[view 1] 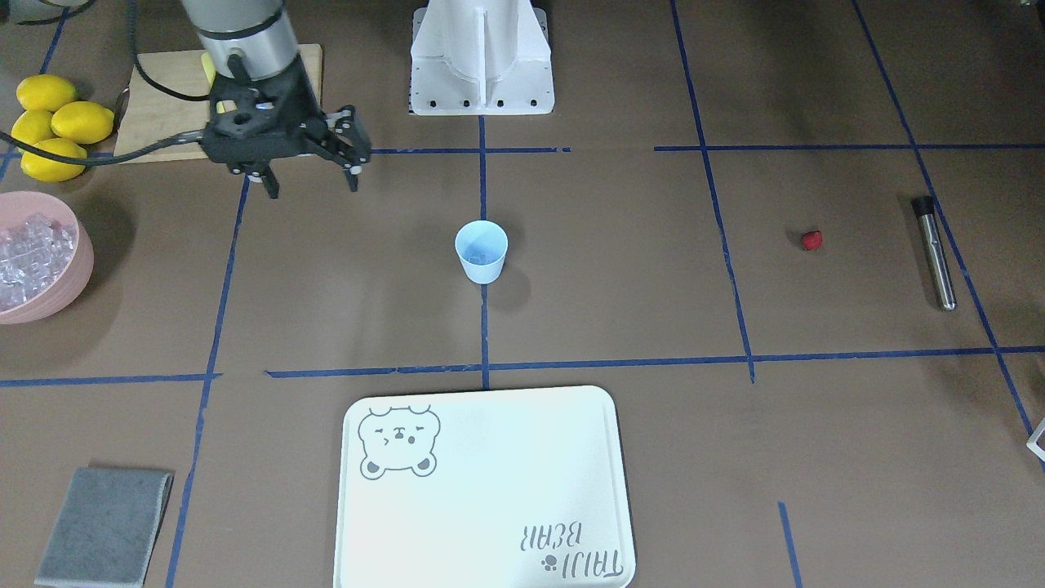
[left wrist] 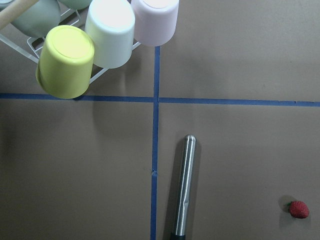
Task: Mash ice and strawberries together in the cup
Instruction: 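Move the right gripper back to the pink bowl of ice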
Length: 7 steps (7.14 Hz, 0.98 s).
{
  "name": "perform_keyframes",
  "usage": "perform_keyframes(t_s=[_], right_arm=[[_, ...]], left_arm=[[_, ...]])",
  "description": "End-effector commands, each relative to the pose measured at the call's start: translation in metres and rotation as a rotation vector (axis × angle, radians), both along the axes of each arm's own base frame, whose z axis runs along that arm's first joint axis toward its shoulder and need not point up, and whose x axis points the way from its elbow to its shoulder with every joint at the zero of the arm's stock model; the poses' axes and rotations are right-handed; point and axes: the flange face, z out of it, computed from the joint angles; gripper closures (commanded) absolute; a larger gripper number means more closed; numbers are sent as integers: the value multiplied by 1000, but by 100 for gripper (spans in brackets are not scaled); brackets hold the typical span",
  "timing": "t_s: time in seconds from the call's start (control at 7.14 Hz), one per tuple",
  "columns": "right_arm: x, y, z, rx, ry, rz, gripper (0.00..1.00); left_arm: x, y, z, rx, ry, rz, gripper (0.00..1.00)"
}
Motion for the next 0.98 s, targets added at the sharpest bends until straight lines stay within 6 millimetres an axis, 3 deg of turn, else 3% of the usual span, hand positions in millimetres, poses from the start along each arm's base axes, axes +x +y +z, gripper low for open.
perform_keyframes(t_s=[0.0,0.28,0.56,0.84], right_arm=[[87,-12,75,48,44,-64,1],[163,-9,155,56,45,-88,1],[220,-24,243,53,18,-118,1],[219,-33,289,16,39,-134,1]], left_arm=[[0,1,-8,11,-1,-1,0],[0,1,-8,13,-1,-1,0],[0,1,-8,11,-1,-1,0],[0,1,-9,14,0,0,0]])
